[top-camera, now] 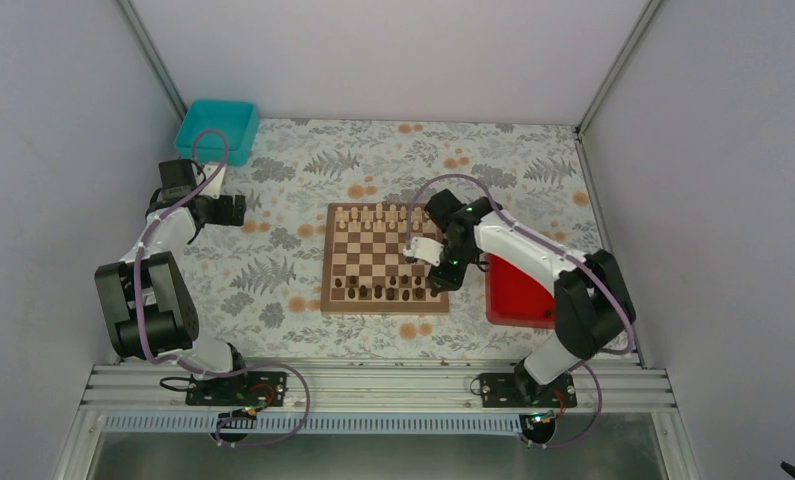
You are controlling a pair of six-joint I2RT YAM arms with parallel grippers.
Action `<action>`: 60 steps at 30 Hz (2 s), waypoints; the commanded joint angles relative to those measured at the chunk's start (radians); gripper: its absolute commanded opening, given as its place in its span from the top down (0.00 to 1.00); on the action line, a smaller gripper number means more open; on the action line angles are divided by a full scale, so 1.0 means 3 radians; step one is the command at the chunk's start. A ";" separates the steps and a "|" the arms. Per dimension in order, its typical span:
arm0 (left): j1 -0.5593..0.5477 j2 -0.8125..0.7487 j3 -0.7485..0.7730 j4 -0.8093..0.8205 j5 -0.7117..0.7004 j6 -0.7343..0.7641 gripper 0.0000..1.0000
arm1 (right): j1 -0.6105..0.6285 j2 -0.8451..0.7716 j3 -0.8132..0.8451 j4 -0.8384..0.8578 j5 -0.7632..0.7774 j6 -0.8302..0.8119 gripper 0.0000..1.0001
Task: Set up the chess pieces on the board
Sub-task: Place the chess piece on the chessboard, then adjust the storage box at the center of the board.
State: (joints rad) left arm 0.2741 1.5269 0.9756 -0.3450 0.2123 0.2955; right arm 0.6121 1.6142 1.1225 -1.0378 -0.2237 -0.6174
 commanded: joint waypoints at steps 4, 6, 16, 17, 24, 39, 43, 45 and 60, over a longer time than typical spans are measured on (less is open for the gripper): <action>0.0027 -0.0046 -0.0020 -0.0013 0.0069 -0.0018 0.00 | -0.0484 -0.0683 0.0035 -0.0426 0.0039 -0.0028 0.65; 0.0027 -0.0094 -0.0025 -0.0020 0.0085 -0.0018 0.00 | -0.0835 -0.0931 -0.0081 -0.0486 0.0102 -0.0085 0.63; 0.0027 -0.0131 -0.0009 -0.0088 0.0002 -0.0075 0.00 | -0.3034 -0.1542 -0.0720 -0.0366 0.0267 -0.0862 0.52; 0.0025 -0.0139 -0.0013 -0.0084 0.0008 -0.0075 0.00 | -0.3190 -0.1530 -0.0744 -0.0279 0.0278 -0.0893 0.52; 0.0027 -0.0184 -0.0033 -0.0053 0.0008 -0.0081 0.00 | -0.3792 -0.1227 -0.0637 0.0074 0.0339 -0.0805 0.65; 0.0035 -0.0172 -0.0052 -0.0012 -0.0009 -0.0075 0.00 | -0.4095 -0.0416 -0.0309 0.0314 0.0657 -0.0793 0.96; 0.0043 -0.0143 -0.0054 -0.0009 0.0033 -0.0069 0.00 | -0.3926 -0.0145 -0.0392 0.0434 0.0817 -0.0814 0.96; 0.0039 -0.0129 -0.0034 -0.0025 0.0027 -0.0074 0.00 | -0.3820 -0.0048 -0.0320 0.0477 0.0771 -0.0754 0.96; 0.0072 -0.0151 -0.0057 -0.0003 -0.0045 -0.0070 0.00 | -0.3021 0.0495 0.0208 0.0452 0.0543 -0.0390 0.96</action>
State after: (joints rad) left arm 0.2859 1.4918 0.9699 -0.3676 0.2100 0.2794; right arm -0.3534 1.7214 1.1393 -0.9024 -0.0170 -0.7856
